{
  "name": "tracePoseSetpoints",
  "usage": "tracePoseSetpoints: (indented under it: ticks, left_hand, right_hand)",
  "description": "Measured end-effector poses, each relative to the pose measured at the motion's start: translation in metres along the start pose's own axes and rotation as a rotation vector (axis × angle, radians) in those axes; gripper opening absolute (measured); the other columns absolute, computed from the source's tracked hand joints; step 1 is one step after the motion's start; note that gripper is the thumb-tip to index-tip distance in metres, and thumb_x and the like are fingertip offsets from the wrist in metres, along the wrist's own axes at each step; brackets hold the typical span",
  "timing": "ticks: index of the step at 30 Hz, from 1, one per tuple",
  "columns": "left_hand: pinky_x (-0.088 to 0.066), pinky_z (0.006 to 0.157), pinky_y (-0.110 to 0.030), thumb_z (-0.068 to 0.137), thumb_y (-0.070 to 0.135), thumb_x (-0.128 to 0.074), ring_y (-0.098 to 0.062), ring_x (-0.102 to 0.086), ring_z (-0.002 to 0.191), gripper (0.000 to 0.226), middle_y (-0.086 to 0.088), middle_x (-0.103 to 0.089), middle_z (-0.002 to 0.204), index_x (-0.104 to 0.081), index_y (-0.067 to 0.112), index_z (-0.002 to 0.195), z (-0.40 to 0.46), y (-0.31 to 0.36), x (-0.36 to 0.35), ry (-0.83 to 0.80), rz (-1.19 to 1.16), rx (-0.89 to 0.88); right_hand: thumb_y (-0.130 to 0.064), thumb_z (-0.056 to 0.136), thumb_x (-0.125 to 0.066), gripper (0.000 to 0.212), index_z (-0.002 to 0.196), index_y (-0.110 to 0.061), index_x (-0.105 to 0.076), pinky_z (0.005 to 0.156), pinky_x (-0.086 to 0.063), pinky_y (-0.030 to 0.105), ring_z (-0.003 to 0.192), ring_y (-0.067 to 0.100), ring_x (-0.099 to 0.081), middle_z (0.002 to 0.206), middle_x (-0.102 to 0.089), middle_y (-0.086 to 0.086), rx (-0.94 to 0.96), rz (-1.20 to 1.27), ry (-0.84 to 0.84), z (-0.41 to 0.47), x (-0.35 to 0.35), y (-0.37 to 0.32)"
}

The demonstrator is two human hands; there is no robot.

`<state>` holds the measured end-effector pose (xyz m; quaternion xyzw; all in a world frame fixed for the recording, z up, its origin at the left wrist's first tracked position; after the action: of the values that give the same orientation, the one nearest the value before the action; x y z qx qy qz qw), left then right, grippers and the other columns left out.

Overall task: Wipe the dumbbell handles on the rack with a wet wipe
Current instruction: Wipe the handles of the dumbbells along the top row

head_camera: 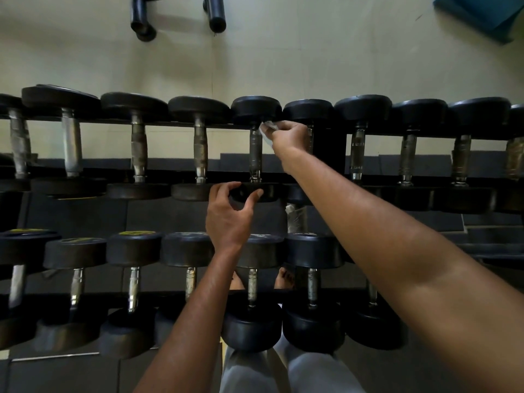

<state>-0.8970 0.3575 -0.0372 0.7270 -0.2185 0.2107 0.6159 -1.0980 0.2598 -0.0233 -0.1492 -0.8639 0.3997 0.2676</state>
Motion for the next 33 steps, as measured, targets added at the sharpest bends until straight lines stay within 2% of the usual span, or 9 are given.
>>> tracePoseSetpoints:
  ticks: [3,6,9,12,14,17,22,29,33]
  left_hand:
    - [-0.049,0.078,-0.011,0.089,0.060,-0.081,0.001,-0.059,0.099,0.052,0.016,-0.058,0.124,-0.066,0.027,0.126,-0.008,0.000,-0.003,0.022,-0.009,0.008]
    - [-0.040,0.079,-0.001,0.092,0.061,-0.077,0.007,-0.054,0.110,0.055,0.015,-0.060,0.132,-0.066,0.023,0.131,-0.020,0.001,-0.006,0.071,-0.028,0.046]
    - [-0.045,0.078,-0.015,0.092,0.069,-0.073,0.005,-0.057,0.113,0.062,0.013,-0.063,0.135,-0.066,0.022,0.133,-0.029,0.002,-0.009,0.132,-0.020,0.113]
    - [-0.050,0.090,-0.027,0.084,0.080,-0.072,-0.009,-0.063,0.122,0.076,0.010,-0.067,0.136,-0.067,0.023,0.134,-0.036,-0.003,-0.015,0.164,-0.049,0.283]
    - [-0.050,0.104,-0.032,0.075,0.085,-0.075,-0.011,-0.061,0.130,0.087,0.010,-0.067,0.139,-0.066,0.025,0.138,-0.038,-0.012,-0.021,0.148,-0.165,0.459]
    - [-0.045,0.117,-0.033,0.072,0.072,-0.087,-0.010,-0.058,0.135,0.089,0.010,-0.066,0.142,-0.065,0.023,0.143,-0.037,-0.022,-0.033,0.084,-0.459,0.611]
    - [-0.047,0.110,-0.022,0.071,0.051,-0.098,-0.007,-0.059,0.133,0.083,0.010,-0.067,0.139,-0.066,0.021,0.141,-0.031,-0.028,-0.038,0.058,-0.676,0.638]
    - [-0.049,0.109,-0.026,0.066,0.054,-0.100,-0.008,-0.062,0.128,0.085,0.009,-0.068,0.136,-0.068,0.021,0.138,-0.028,-0.032,-0.034,0.033,-0.672,0.642]
    - [-0.049,0.108,-0.026,0.066,0.053,-0.100,-0.008,-0.063,0.125,0.081,0.009,-0.070,0.132,-0.070,0.020,0.134,-0.024,-0.033,-0.031,0.015,-0.620,0.622]
  right_hand:
    - [-0.046,0.095,-0.076,0.018,0.100,-0.030,-0.083,0.065,-0.052,0.023,0.081,0.003,-0.070,0.087,-0.077,-0.016,0.475,-0.358,0.020,-0.016,0.006,-0.011]
    - [-0.044,0.100,-0.068,0.019,0.106,-0.034,-0.083,0.067,-0.057,0.032,0.078,0.016,-0.075,0.089,-0.081,-0.010,0.944,-0.710,0.012,-0.025,-0.009,-0.031]
    - [-0.032,0.105,-0.061,0.023,0.117,-0.036,-0.080,0.071,-0.059,0.037,0.083,0.027,-0.077,0.095,-0.081,-0.004,1.125,-1.117,-0.032,-0.021,-0.032,-0.048]
    - [-0.007,0.102,-0.052,0.040,0.122,-0.033,-0.075,0.070,-0.049,0.034,0.094,0.032,-0.075,0.106,-0.079,-0.001,1.118,-1.456,-0.148,-0.018,-0.041,-0.052]
    - [-0.001,0.101,-0.050,0.038,0.114,-0.026,-0.075,0.068,-0.043,0.034,0.093,0.033,-0.074,0.102,-0.077,0.003,1.092,-1.545,-0.162,-0.019,-0.039,-0.055]
    - [0.004,0.099,-0.051,0.035,0.106,-0.019,-0.076,0.067,-0.042,0.035,0.088,0.035,-0.073,0.091,-0.073,0.008,1.046,-1.579,-0.173,-0.022,-0.041,-0.060]
    - [-0.002,0.099,-0.059,0.033,0.113,-0.024,-0.079,0.066,-0.041,0.034,0.078,0.031,-0.063,0.088,-0.070,0.005,1.022,-1.579,-0.246,-0.023,-0.048,-0.066]
    - [-0.019,0.099,-0.068,0.019,0.112,-0.025,-0.080,0.072,-0.054,0.035,0.089,0.028,-0.068,0.101,-0.076,0.003,0.971,-1.641,-0.481,-0.035,-0.059,-0.054]
    - [-0.031,0.097,-0.072,0.026,0.123,-0.028,-0.076,0.077,-0.057,0.036,0.097,0.024,-0.066,0.111,-0.073,0.000,0.901,-1.592,-0.597,-0.041,-0.059,-0.033]
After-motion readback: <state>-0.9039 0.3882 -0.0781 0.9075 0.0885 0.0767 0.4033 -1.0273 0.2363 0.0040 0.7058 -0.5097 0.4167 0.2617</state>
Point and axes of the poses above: each hand's wrist, its own z-axis towards the middle knuckle, its own x-axis out of the back of the hand, y = z × x, the point moved 4 cm from there along z, towards the middle knuckle
